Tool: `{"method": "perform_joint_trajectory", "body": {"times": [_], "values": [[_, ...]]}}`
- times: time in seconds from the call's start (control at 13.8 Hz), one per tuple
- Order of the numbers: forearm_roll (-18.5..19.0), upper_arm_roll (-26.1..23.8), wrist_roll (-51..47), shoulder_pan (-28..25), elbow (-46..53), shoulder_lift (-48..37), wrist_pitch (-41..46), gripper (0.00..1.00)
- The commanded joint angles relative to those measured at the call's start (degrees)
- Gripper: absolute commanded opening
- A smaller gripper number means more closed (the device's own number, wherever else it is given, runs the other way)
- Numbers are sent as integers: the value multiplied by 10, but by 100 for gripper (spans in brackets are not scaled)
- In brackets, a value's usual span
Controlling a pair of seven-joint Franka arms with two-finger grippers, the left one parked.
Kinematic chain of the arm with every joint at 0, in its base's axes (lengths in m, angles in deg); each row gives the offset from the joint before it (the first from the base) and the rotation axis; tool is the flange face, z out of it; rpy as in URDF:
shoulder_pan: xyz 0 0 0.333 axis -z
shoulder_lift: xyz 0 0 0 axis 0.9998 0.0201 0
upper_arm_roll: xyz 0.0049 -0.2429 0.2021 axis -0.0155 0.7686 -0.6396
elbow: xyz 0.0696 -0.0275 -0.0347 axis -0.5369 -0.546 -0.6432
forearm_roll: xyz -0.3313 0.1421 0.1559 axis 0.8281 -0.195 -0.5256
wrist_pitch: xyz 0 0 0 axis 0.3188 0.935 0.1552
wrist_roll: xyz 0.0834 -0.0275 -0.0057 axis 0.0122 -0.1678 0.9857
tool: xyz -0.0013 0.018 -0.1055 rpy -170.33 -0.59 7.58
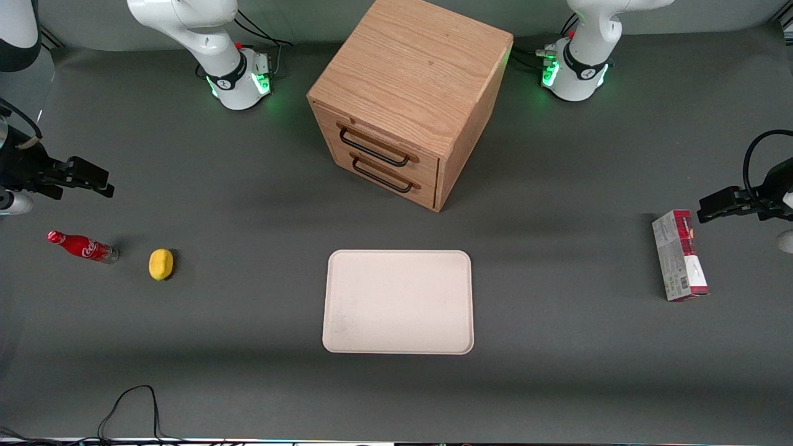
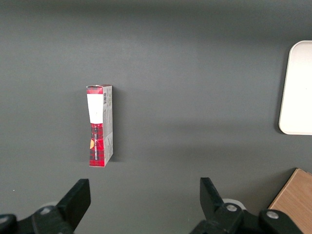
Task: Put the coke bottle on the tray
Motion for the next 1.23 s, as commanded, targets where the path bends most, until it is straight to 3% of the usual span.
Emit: {"method": "perform_joint_trajectory", "body": {"times": [0.0, 0.36, 0.94, 1.16], "values": [[7, 2, -8, -4, 13, 6, 18, 100], [9, 13, 24, 3, 10, 10, 19, 100], [1, 251, 317, 3, 7, 48, -42, 100], [-1, 293, 376, 7, 6, 54, -70, 100]]}}
